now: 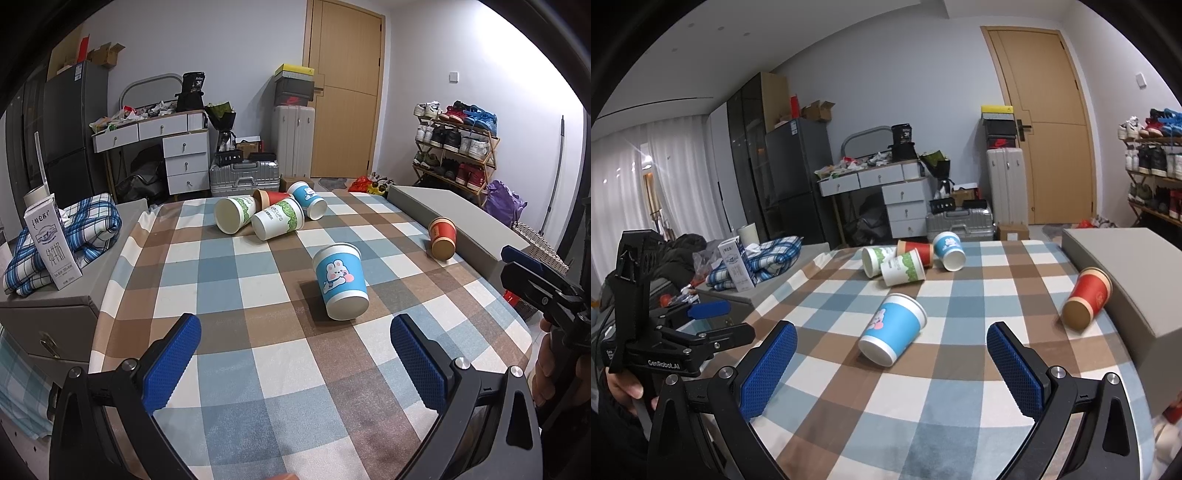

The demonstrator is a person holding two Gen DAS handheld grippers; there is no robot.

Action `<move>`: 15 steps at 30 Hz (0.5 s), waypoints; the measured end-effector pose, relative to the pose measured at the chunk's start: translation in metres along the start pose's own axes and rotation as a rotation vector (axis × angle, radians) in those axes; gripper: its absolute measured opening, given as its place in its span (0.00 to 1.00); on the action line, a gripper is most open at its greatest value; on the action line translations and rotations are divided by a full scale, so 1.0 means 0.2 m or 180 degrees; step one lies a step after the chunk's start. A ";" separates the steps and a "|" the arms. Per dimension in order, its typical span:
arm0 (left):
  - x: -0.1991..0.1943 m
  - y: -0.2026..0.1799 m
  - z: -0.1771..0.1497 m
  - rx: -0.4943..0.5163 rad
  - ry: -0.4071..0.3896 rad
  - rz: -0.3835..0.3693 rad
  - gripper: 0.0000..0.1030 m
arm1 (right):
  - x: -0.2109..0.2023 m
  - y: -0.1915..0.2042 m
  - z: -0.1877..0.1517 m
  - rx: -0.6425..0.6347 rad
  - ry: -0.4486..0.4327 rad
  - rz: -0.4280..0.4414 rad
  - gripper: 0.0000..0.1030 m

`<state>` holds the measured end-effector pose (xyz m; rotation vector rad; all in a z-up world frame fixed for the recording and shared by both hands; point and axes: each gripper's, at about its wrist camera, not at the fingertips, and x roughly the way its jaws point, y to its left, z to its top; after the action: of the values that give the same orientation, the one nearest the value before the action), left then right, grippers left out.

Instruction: Flip cup upright

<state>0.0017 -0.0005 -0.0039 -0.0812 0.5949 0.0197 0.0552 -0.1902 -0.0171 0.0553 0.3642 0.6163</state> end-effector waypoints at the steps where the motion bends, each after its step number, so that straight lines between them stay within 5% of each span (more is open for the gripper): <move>1: 0.00 0.00 0.00 0.0001 0.0003 0.0002 0.97 | 0.00 0.00 0.00 -0.0003 -0.0001 -0.0003 1.00; 15: 0.00 0.00 0.00 -0.0002 0.0006 0.0004 0.97 | 0.01 0.00 0.00 -0.0001 0.0006 -0.0003 1.00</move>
<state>0.0020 -0.0006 -0.0040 -0.0816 0.5969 0.0209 0.0564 -0.1892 -0.0181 0.0542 0.3659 0.6155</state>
